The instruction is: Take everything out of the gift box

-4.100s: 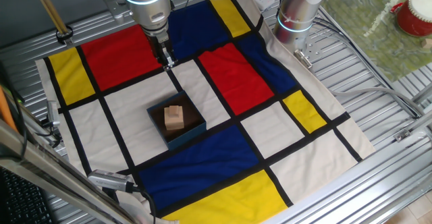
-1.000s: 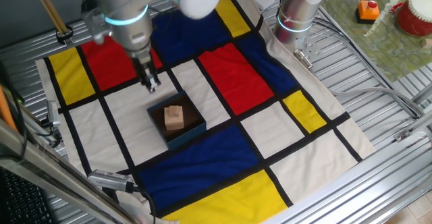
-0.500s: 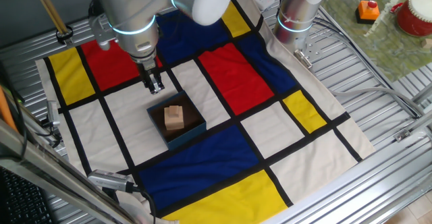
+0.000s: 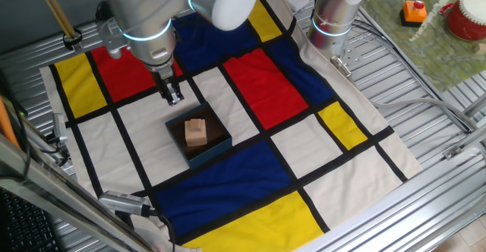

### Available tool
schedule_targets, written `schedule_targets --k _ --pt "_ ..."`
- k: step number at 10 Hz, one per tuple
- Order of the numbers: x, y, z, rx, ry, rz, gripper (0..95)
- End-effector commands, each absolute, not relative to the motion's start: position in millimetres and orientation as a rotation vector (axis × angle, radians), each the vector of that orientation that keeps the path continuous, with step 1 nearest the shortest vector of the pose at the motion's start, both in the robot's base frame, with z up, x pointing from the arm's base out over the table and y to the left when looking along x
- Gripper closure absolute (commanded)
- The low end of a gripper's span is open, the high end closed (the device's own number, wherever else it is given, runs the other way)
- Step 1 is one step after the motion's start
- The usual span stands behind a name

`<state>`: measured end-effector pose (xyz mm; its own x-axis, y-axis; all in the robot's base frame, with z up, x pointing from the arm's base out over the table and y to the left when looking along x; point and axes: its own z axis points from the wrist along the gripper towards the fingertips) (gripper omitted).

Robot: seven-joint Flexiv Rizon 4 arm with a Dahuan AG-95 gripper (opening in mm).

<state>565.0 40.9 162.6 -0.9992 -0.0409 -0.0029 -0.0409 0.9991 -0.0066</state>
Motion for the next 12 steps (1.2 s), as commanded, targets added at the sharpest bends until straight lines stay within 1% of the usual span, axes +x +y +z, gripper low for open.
schedule_targets --k 1,2,3,4,5,6,10,12 --pt "649 -47 157 -0.258 3.149 -0.001 95.0" --pt "675 -83 167 -0.313 3.151 0.024 95.0" --pt "678 -106 189 -0.347 3.156 0.058 95.0" --pt "661 -112 235 -0.357 3.171 0.064 95.0" --pt "639 -91 281 -0.323 3.184 0.025 95.0" --pt "617 -57 309 -0.249 3.176 -0.008 95.0" --pt "576 -13 315 -0.148 3.099 -0.051 95.0" --pt "556 6 305 -0.116 3.052 -0.066 95.0"
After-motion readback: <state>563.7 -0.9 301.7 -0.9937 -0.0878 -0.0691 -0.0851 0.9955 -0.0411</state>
